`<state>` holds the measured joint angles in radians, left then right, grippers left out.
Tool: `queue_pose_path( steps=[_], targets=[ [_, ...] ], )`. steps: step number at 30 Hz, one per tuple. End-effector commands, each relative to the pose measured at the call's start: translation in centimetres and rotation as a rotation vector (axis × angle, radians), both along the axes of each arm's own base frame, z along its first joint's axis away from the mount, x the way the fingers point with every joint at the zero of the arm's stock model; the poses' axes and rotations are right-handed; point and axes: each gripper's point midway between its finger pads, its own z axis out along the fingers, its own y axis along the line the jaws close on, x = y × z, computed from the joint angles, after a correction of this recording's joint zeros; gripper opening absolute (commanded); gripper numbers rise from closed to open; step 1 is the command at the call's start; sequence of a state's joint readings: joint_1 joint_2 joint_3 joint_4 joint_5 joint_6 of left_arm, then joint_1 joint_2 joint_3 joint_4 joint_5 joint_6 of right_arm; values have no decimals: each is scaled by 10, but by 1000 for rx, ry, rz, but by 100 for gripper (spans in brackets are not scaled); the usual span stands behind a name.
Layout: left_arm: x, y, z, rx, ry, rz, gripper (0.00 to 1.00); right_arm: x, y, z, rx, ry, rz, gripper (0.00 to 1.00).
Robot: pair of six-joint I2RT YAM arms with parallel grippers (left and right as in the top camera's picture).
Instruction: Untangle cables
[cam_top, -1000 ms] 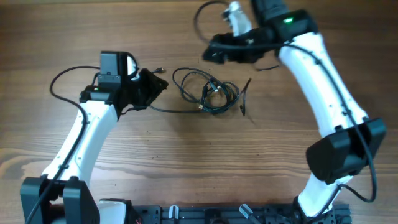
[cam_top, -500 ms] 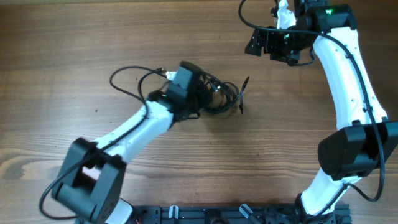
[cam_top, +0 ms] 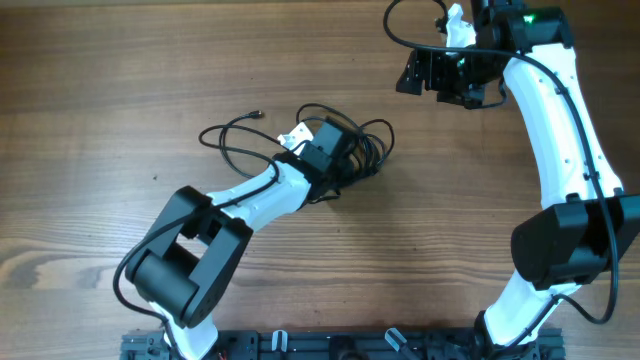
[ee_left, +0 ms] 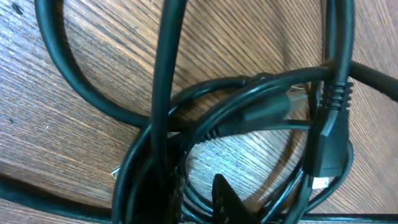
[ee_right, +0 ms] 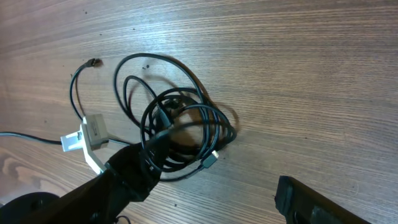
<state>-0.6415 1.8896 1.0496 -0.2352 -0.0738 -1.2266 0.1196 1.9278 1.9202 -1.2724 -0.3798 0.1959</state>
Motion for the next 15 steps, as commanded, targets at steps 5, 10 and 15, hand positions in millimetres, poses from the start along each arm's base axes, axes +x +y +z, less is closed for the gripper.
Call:
queue_pose_path(
  steps=[5, 10, 15],
  targets=[
    [-24, 22, -23, 44, 160, 19, 4, -2, -2, 16, -13, -44, 13, 87],
    [10, 25, 89, -156, -54, -200, 4, -5, 7, 16, -18, -50, 56, 86],
    [19, 88, 154, -273, -155, -183, 4, -10, 30, 16, -21, -69, 134, 86]
  ],
)
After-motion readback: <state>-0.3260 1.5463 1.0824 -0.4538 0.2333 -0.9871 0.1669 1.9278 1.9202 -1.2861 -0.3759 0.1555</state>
